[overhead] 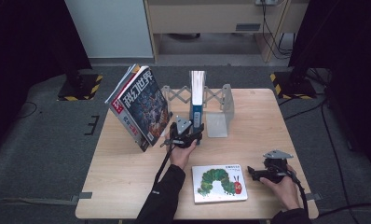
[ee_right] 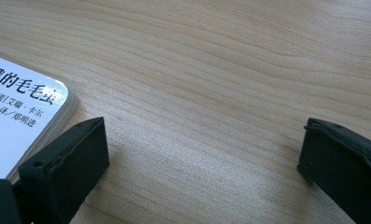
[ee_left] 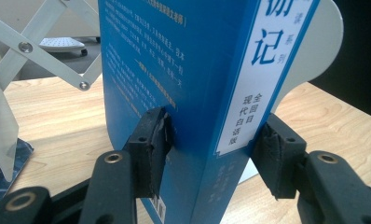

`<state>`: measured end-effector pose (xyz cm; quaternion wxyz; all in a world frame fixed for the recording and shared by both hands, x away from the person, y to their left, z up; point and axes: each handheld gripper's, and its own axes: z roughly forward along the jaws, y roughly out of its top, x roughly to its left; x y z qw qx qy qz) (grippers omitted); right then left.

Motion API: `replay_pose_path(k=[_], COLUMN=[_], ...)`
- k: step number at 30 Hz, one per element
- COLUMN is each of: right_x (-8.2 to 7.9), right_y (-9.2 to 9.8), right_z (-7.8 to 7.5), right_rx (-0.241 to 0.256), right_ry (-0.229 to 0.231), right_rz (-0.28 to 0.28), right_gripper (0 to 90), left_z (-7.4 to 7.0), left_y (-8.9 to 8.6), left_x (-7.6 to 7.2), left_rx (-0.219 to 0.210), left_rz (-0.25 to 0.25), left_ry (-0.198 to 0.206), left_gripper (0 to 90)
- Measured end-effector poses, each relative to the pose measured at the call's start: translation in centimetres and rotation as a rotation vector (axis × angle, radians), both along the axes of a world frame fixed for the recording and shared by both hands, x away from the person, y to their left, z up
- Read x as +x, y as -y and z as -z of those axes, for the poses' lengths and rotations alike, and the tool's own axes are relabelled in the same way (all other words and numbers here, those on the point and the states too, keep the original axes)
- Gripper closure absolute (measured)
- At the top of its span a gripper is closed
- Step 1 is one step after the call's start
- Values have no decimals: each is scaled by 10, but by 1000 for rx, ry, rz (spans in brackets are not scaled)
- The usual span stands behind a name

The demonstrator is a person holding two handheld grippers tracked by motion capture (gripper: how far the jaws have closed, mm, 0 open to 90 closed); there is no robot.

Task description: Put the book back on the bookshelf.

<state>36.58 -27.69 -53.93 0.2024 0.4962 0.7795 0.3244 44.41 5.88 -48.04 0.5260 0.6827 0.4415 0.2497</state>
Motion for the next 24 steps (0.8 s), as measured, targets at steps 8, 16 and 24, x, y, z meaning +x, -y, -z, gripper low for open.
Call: replay_pose_path(k=[8, 16, 24], right_x=[0, 0, 0], right_y=[0, 0, 0], right_z=[0, 0, 0], right_rx=[0, 1, 1], right_ry=[0, -1, -1], right_rz=[1, 2, 2], right_gripper=[17, 17, 17], left_z=[0, -2, -16], left_y=[2, -1, -9], left_x=[5, 4, -7], left_rx=[1, 14, 10], left_rz=[3, 18, 44], left_ry=[-5, -6, 28], left_gripper=[464, 461, 440])
